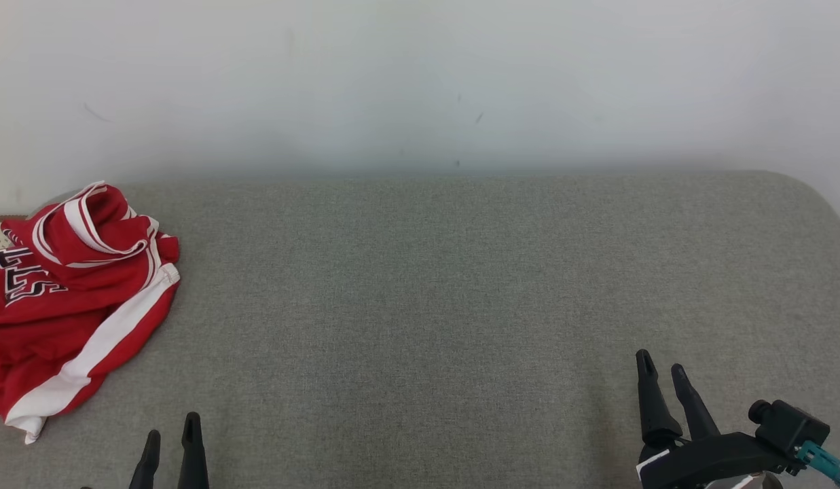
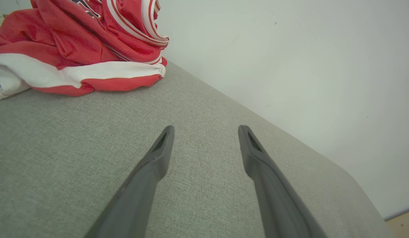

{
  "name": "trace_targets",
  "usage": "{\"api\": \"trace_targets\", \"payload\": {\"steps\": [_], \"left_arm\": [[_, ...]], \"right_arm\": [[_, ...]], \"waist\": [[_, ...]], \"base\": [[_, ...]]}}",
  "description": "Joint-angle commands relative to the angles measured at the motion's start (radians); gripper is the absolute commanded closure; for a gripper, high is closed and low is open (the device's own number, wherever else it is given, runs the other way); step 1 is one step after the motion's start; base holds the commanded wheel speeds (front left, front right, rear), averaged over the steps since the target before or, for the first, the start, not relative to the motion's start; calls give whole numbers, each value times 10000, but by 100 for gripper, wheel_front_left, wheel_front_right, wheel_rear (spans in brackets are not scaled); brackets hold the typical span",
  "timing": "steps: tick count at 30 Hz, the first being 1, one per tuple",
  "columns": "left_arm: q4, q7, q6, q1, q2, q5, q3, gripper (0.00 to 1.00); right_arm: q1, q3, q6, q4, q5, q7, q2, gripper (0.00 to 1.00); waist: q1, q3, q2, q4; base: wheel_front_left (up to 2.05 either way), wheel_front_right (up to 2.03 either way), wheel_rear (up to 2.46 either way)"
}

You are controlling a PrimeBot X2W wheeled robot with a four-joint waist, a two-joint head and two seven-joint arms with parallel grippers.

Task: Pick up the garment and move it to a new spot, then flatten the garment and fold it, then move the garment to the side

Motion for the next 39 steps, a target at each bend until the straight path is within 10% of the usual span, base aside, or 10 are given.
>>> {"api": "trace_targets", "payload": {"steps": [1, 39], "left_arm": [[-162, -78, 45, 16, 95, 247, -16, 0], [-439, -815, 510, 289, 601, 3570, -275, 0]], "right_arm": [[-165, 73, 2, -134, -217, -50, -108, 0], [-103, 1034, 3, -611, -3493, 418, -258, 0]], "waist": [[0, -3, 0, 1], [0, -202, 0, 41]], "base": [[0, 0, 0], [0, 0, 0]]}}
